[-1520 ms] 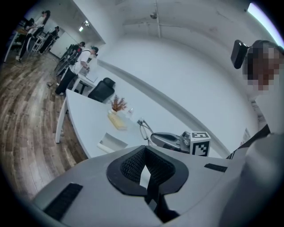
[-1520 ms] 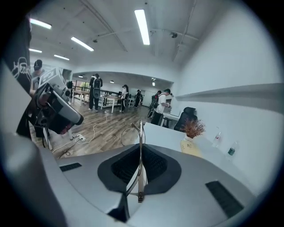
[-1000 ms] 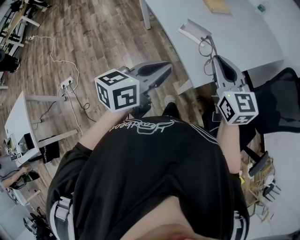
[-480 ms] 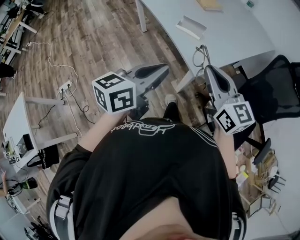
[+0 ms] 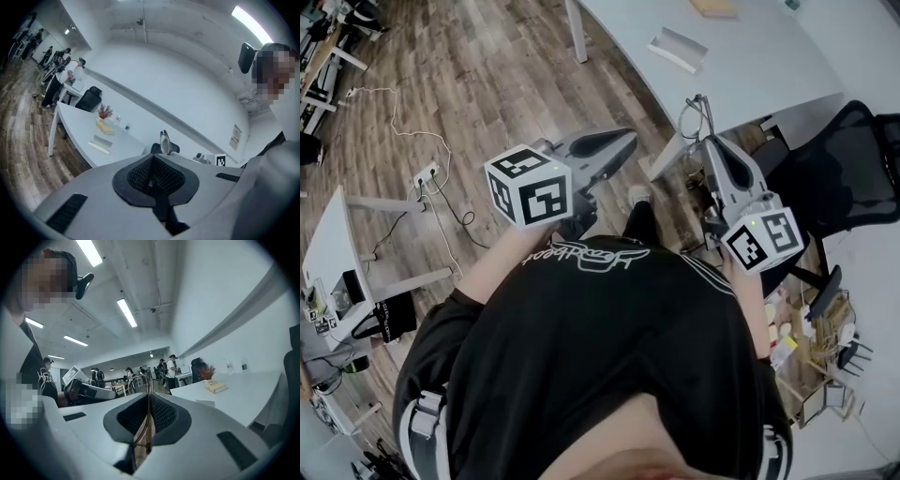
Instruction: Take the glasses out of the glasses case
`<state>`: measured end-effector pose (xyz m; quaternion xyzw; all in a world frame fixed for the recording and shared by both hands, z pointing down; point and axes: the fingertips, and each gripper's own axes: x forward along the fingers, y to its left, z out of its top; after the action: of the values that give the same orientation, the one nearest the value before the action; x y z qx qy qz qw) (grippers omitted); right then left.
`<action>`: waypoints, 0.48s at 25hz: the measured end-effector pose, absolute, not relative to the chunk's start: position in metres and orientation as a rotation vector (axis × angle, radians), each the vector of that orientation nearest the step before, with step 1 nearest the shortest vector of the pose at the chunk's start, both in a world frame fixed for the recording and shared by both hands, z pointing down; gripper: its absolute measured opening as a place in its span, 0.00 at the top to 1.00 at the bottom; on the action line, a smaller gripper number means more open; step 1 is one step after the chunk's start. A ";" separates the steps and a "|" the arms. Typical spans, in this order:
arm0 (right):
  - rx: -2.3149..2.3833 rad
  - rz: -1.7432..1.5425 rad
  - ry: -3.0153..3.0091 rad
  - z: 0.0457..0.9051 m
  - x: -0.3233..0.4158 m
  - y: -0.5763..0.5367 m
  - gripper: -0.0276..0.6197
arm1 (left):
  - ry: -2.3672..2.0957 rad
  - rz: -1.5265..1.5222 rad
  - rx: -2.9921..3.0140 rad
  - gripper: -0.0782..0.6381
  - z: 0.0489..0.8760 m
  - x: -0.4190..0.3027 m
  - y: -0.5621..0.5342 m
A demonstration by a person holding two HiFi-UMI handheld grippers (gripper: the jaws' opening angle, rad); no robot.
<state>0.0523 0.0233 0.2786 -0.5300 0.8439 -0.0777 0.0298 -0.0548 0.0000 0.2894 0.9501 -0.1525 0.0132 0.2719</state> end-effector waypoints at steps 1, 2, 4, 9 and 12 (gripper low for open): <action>-1.634 -0.240 2.603 0.279 0.052 0.024 0.93 | -0.409 0.031 2.558 0.88 0.289 -0.054 0.000; -1.632 -0.241 2.604 0.279 0.052 0.025 0.93 | -0.408 0.028 2.559 0.88 0.289 -0.054 0.001; -1.627 -0.245 2.604 0.280 0.050 0.026 0.93 | -0.405 0.024 2.560 0.88 0.289 -0.055 0.002; -1.631 -0.250 2.601 0.282 0.045 0.030 0.93 | -0.397 0.021 2.558 0.88 0.290 -0.058 0.005; -1.639 -0.253 2.595 0.282 0.045 0.032 0.93 | -0.387 0.027 2.558 0.88 0.290 -0.057 0.008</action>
<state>0.0452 0.0322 0.2818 -0.5320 0.8422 -0.0820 0.0309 -0.0565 0.0076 0.2903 0.9510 -0.1438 0.0102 0.2737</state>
